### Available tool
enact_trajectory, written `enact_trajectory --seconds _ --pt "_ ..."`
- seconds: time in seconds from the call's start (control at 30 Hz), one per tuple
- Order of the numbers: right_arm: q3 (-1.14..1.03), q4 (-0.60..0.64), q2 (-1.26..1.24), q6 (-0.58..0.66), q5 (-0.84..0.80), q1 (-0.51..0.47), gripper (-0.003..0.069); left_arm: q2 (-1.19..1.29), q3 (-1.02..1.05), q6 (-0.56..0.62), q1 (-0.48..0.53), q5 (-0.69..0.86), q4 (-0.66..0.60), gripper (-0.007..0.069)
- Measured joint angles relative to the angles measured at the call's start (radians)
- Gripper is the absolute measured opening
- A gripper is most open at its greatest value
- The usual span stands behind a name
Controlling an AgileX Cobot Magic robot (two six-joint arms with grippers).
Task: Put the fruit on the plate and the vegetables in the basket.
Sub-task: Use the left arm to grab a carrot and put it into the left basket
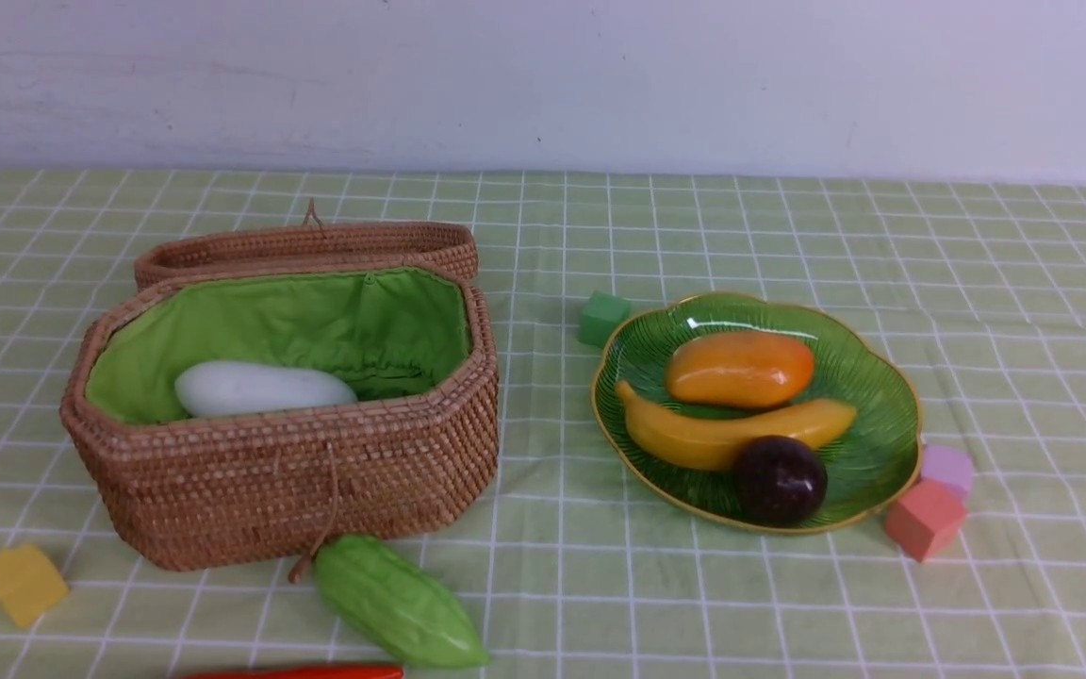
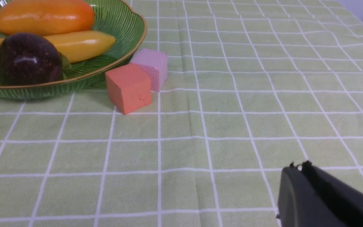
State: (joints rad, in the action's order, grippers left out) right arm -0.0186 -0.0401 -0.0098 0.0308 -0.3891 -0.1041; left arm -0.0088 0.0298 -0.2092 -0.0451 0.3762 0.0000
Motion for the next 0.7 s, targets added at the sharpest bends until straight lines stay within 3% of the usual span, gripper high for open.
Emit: enact_trajectory --seconds 0.7 --pt "0.0 -0.001 0.0 0.0 -0.001 0.0 0.0043 0.0 0.0 0.0 0.0 0.001 0.0 0.0239"
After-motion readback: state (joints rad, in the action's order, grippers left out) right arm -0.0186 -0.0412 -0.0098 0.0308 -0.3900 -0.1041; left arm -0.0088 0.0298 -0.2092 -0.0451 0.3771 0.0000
